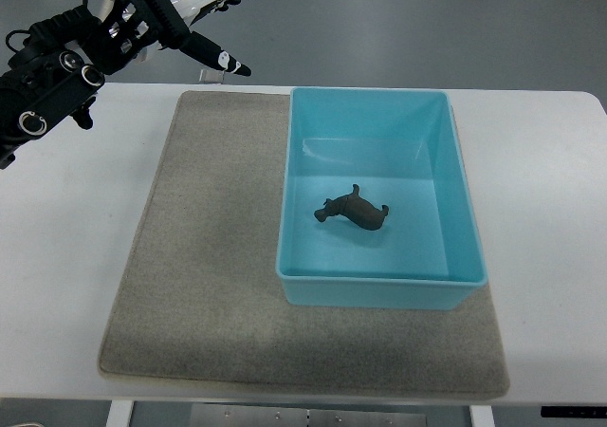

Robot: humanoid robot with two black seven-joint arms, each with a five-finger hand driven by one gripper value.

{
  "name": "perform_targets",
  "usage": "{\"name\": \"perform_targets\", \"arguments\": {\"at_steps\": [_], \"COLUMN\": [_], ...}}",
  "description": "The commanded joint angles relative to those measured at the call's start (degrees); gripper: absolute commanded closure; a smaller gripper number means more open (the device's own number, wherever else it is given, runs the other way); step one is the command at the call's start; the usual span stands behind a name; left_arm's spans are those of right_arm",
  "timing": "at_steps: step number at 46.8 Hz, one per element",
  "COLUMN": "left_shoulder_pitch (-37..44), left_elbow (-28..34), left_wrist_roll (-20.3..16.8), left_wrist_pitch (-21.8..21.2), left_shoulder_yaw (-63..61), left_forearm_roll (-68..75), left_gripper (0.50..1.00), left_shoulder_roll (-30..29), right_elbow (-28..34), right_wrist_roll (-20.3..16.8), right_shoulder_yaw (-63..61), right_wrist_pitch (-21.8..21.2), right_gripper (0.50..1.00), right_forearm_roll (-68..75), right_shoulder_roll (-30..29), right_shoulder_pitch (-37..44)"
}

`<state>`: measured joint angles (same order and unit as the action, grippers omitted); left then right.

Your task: Place brown hippo in blue box with left hand

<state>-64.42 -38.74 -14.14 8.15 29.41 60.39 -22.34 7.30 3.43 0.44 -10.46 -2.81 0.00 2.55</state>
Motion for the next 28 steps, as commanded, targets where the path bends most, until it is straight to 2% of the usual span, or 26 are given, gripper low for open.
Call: {"name": "perform_targets", "arguments": {"at_steps": [1,7,11,18,28], "left_shoulder_pitch": [0.08,1.66,2.02,2.02,3.25], "left_elbow": [1.30,2.00,2.79,5.43,7.54], "left_wrist_roll": [0.69,1.21,3.14,7.80,8.60], "left_wrist_pitch": [-1.38,-3.66,-5.60,-5.78,-5.87], "left_shoulder_yaw": [-0.05,-0.14,-0.14,-0.05,0.03], "left_forearm_roll": [-5.53,-13.09,-17.57,-25.31,-37.17], "left_gripper": [0.501,0.501,0.501,0.501,0.501], "left_shoulder_roll": [0.63,2.03,2.56,3.53,4.58], "right_elbow": [0.00,0.00,0.00,0.00,0.00], "right_wrist_roll": [0.00,0.00,0.00,0.00,0.00], "right_shoulder_yaw": [0.00,0.00,0.00,0.00,0.00], "right_wrist_pitch": [0.00,0.00,0.00,0.00,0.00], "right_gripper": [0.564,0.564,0.564,0.564,0.564], "right_forearm_roll": [0.00,0.00,0.00,0.00,0.00], "right_shoulder_roll": [0.00,0.00,0.00,0.00,0.00], "right_shoulder_pitch": [0.00,0.00,0.00,0.00,0.00]}}
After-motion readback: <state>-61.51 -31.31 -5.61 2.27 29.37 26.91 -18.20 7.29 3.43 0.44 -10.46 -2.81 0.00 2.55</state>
